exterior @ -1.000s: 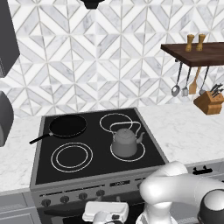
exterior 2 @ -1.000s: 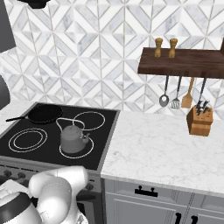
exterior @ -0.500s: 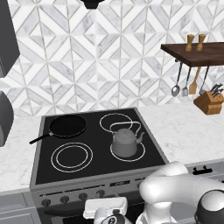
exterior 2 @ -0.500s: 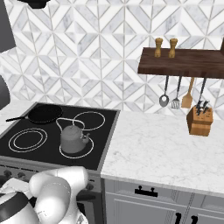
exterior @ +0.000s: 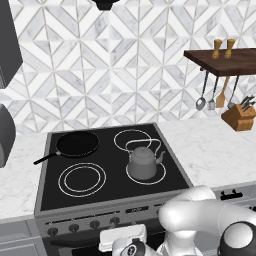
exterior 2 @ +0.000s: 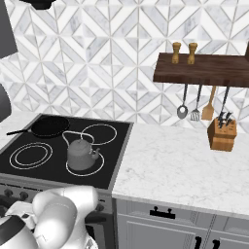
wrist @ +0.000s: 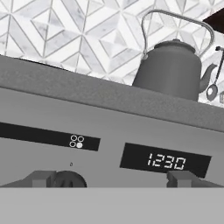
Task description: Pick the kettle from the counter and place it on a stove burner. Then turn the burner on.
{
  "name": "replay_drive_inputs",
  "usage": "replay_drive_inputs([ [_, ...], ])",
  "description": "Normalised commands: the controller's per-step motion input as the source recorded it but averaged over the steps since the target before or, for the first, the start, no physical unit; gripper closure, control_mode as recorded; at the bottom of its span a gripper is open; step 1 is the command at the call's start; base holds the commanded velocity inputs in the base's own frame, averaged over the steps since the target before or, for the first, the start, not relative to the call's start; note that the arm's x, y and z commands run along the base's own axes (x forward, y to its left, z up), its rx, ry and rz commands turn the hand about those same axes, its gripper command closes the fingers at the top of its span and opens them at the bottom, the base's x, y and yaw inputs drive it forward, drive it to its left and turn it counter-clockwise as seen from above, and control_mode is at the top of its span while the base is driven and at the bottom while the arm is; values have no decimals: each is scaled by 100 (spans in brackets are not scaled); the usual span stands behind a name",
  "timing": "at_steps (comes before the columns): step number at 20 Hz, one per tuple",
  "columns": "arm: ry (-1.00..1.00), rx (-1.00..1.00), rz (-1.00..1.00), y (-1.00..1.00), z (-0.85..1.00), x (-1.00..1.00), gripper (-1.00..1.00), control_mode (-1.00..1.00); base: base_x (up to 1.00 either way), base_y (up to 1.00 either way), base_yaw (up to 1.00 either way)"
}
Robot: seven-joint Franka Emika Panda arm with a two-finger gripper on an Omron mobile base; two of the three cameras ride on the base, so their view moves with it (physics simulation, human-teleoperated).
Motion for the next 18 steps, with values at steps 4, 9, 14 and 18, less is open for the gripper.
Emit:
replay_drive_inputs([
  [4, 0, 0, 0, 12, -13, 9, -100, -100, 0, 0, 0],
  [9, 0, 0, 0, 21, -11, 3, -100, -100, 0, 0, 0],
  [14, 0, 0, 0, 10, -24, 10, -100, -100, 0, 0, 0],
  [18, 0, 0, 0, 1, -16, 23, -100, -100, 0, 0, 0],
])
